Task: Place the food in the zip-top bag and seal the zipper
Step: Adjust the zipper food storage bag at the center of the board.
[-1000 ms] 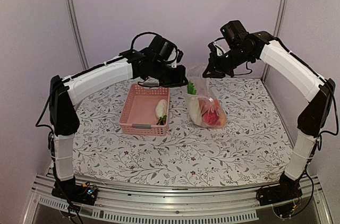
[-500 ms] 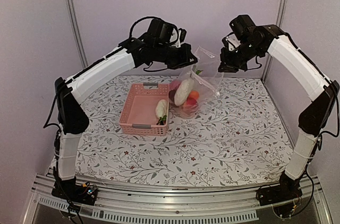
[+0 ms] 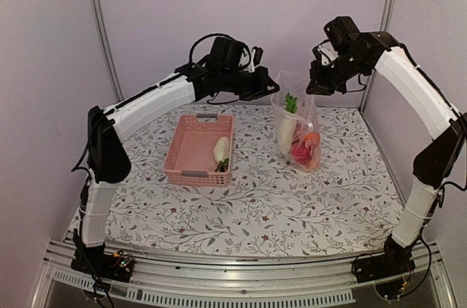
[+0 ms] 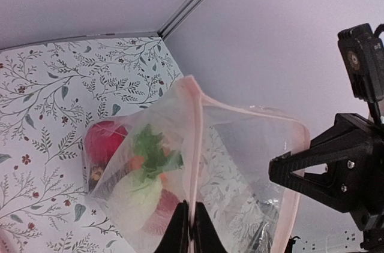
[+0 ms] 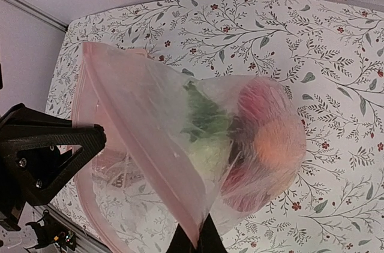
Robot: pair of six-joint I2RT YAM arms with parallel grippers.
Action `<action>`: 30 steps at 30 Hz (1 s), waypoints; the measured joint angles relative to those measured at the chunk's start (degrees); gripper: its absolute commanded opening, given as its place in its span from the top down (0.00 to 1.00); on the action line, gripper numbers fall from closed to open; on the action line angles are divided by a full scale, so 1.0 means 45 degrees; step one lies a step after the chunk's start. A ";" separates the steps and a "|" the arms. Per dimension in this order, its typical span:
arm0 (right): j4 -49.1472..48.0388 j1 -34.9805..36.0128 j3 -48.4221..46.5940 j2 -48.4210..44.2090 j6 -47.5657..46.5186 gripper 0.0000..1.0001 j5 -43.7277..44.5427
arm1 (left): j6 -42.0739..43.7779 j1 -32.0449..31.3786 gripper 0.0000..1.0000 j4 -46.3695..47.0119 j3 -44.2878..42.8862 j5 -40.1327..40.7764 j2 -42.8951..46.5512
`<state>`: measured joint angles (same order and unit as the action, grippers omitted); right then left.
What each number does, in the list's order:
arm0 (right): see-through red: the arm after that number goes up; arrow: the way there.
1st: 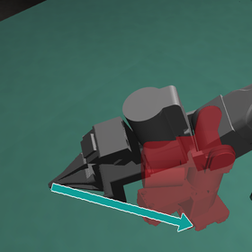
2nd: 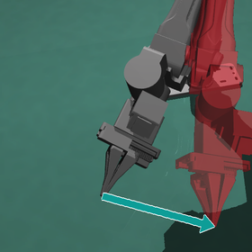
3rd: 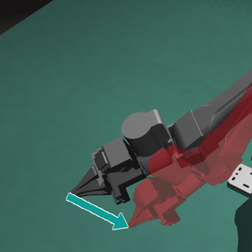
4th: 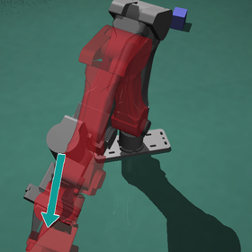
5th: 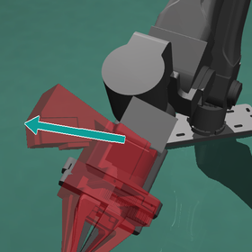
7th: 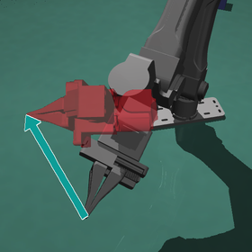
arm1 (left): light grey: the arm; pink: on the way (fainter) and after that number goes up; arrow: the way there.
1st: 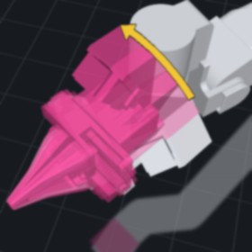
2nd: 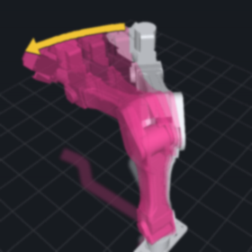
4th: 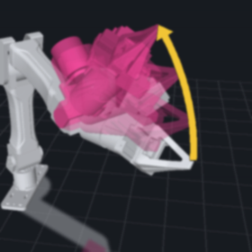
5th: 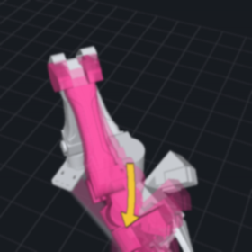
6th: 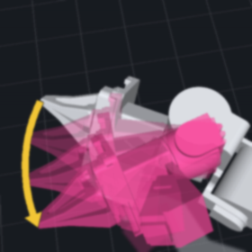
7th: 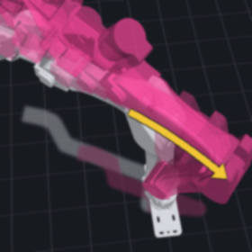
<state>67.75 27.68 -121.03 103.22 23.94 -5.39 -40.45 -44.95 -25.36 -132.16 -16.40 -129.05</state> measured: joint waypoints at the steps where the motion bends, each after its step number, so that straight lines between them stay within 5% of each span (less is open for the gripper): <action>1: -0.0044 0.0010 0.0058 -0.0005 0.0000 1.00 -0.0068 | 0.0029 0.0000 0.92 0.0131 0.0214 0.0019 0.0146; 5: -0.0301 0.0063 0.0656 -0.0092 0.0000 1.00 -0.0335 | 0.0053 0.0005 0.75 0.0423 0.1035 0.0034 0.0593; 8: -0.0554 0.0175 0.1035 -0.0092 0.0005 1.00 -0.0593 | 0.0136 0.0010 0.51 0.0364 0.1137 0.0087 0.0636; 11: -0.0709 0.0287 0.1180 -0.0092 0.0005 1.00 -0.0821 | 0.0442 0.0024 0.42 -0.0024 0.1307 0.0272 0.0787; 24: -0.1214 0.0374 0.1180 -0.0092 0.0010 1.00 -0.1389 | 0.1778 0.1705 0.30 -0.0389 0.6887 0.2370 0.7004; 30: -0.1389 0.0374 0.1180 -0.0053 0.0010 1.00 -0.1632 | 0.1676 0.2837 0.33 -0.1409 0.8063 0.3094 0.7543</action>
<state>61.49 29.36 -115.72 102.98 23.99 -12.73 -32.91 -32.18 -31.70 -95.88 -2.48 -95.11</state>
